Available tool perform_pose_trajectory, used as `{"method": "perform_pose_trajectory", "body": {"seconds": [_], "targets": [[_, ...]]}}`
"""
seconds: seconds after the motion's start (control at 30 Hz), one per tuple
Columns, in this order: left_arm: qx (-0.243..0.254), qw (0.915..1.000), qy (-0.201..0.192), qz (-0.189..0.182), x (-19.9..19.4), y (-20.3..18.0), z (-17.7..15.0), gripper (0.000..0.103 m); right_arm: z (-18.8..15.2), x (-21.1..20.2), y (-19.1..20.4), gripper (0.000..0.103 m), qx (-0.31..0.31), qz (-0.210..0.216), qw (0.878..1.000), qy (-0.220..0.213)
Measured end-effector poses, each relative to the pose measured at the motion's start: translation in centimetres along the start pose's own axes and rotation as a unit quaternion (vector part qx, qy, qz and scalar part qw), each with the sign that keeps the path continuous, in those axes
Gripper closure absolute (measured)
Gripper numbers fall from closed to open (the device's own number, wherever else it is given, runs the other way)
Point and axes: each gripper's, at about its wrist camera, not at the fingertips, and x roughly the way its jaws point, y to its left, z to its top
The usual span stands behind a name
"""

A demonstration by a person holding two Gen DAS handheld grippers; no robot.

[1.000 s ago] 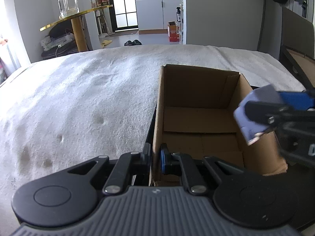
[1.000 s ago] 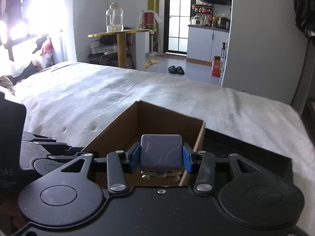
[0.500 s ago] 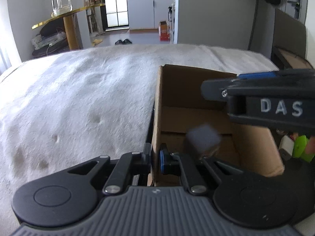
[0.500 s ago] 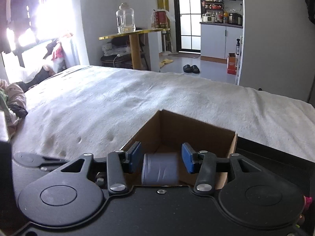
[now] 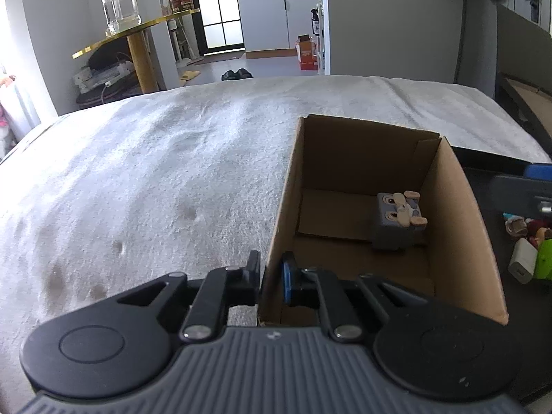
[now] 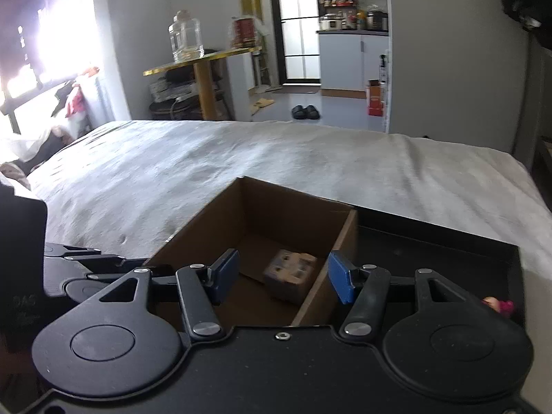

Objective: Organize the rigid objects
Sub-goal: 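Open the right gripper to drop the lavender cube into the box, then move the right gripper to the lime-green cube and grasp it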

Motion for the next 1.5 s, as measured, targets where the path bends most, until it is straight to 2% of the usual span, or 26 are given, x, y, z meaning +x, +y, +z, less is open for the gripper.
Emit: {"method": "perform_pose_trajectory", "body": {"seconds": [0.17, 0.4, 0.6, 0.8, 0.97, 1.07, 1.13, 1.27, 1.33, 1.5], "targets": [[0.006, 0.9999, 0.003, 0.011, 0.0, -0.4, 0.1, 0.092, -1.1, -1.2, -2.2, 0.046, 0.010, -0.025, 1.000, -0.001], [0.013, 0.9994, 0.001, 0.031, 0.1, -1.2, 0.0, 0.090, -3.4, -1.0, -5.1, 0.046, 0.020, -0.066, 0.997, 0.022], [0.023, 0.9987, 0.004, 0.045, 0.2, -1.7, 0.2, 0.089, -4.8, -1.4, -6.9, 0.046, 0.041, -0.085, 0.995, 0.030], [0.028, 0.9980, 0.007, 0.056, 0.2, -2.0, 0.3, 0.088, -5.9, -1.8, -8.7, 0.046, 0.053, -0.110, 0.992, 0.039], [0.029, 0.9977, 0.009, 0.061, 0.1, -2.2, 0.4, 0.088, -6.5, -1.6, -10.2, 0.045, 0.078, -0.149, 0.984, 0.053], [0.030, 0.9975, 0.010, 0.064, 0.1, -2.3, 0.5, 0.088, -6.9, -1.4, -11.0, 0.041, 0.097, -0.171, 0.979, 0.058], [0.030, 0.9973, 0.010, 0.066, 0.1, -2.4, 0.5, 0.087, -7.1, -1.3, -11.4, 0.033, 0.102, -0.188, 0.975, 0.062], [0.032, 0.9971, 0.012, 0.068, 0.0, -2.5, 0.6, 0.087, -7.5, -0.8, -12.0, 0.029, 0.116, -0.207, 0.969, 0.067], [0.033, 0.9970, 0.012, 0.069, 0.1, -2.5, 0.5, 0.087, -7.7, -0.4, -12.1, 0.024, 0.123, -0.218, 0.965, 0.072], [0.033, 0.9968, 0.013, 0.072, 0.2, -2.7, 0.5, 0.087, -8.2, 0.6, -12.5, 0.021, 0.136, -0.246, 0.955, 0.089]]}}
